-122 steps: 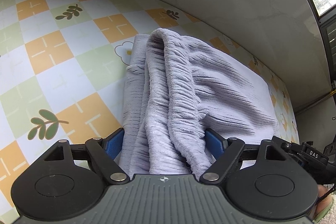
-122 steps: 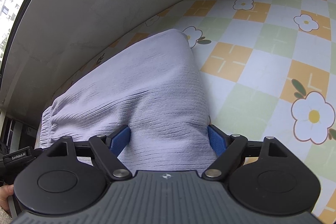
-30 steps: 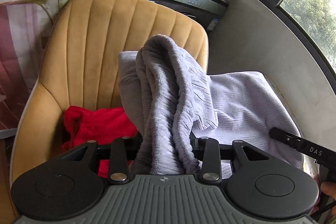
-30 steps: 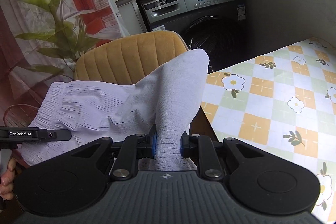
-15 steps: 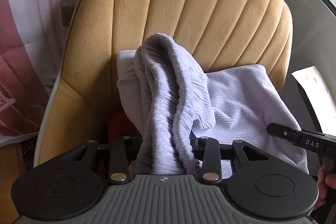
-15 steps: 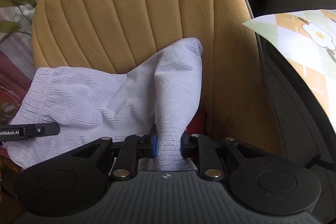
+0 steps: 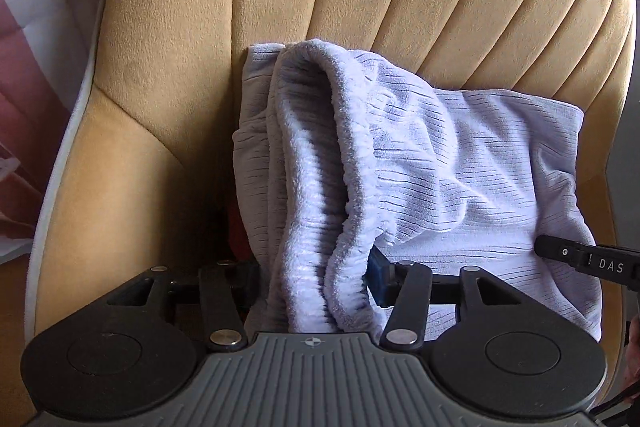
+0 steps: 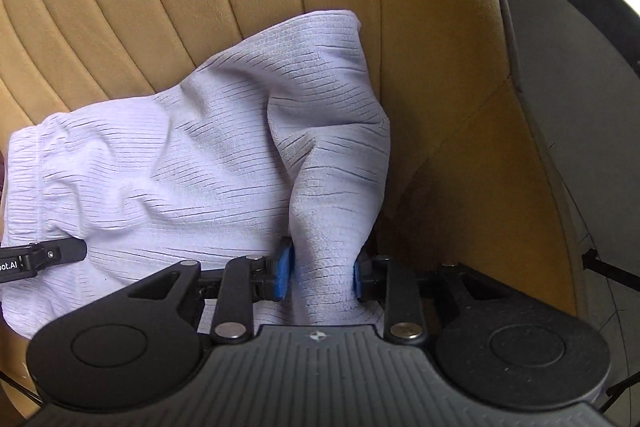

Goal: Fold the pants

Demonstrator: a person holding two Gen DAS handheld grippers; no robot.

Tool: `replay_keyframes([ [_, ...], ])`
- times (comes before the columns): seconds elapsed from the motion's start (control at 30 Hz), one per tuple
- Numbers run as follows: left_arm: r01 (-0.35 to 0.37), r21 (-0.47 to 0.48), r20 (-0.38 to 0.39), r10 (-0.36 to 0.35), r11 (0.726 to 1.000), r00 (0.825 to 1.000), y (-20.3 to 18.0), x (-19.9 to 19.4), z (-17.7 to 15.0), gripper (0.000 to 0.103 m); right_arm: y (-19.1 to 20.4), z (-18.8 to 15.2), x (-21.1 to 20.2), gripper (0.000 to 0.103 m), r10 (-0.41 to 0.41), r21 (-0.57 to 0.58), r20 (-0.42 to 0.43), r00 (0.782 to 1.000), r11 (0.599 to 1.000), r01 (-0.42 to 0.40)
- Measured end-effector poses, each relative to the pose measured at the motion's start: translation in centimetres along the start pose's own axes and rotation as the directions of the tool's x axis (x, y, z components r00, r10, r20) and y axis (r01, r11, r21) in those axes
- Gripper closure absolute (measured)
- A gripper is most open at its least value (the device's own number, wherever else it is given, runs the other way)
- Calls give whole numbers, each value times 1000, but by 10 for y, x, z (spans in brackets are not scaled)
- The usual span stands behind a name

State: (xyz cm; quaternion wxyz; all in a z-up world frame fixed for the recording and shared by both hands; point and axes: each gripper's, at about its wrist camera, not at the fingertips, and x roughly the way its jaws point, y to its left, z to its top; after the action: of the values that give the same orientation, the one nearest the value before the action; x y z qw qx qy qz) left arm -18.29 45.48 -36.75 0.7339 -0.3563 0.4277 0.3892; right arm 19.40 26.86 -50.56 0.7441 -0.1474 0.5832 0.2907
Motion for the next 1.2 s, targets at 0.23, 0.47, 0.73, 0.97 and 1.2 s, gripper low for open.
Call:
replay_keyframes([
  [0.23,-56,78,47,52,995,998,-20,-48,1,14,-5,-9,-51,26,5,15,87,996,1000,-7],
  [0.47,-125,128,142,106,984,984,-58,-130,-25,3,-11,-32,-138,0,52,-10,219,974,999,-51],
  [0.73,-127,64,293,103,990,950,-99,-255,-82,0,-6,-82,-255,0,72,-63,330,941,997,-54],
  [0.97,-118,66,419,80,991,904,-142,-351,-150,0,-6,-150,-358,0,118,-127,423,898,989,-70],
  [1.2,-166,94,522,93,982,848,-174,-428,-216,0,-1,-208,-429,0,158,-172,485,860,982,-83],
])
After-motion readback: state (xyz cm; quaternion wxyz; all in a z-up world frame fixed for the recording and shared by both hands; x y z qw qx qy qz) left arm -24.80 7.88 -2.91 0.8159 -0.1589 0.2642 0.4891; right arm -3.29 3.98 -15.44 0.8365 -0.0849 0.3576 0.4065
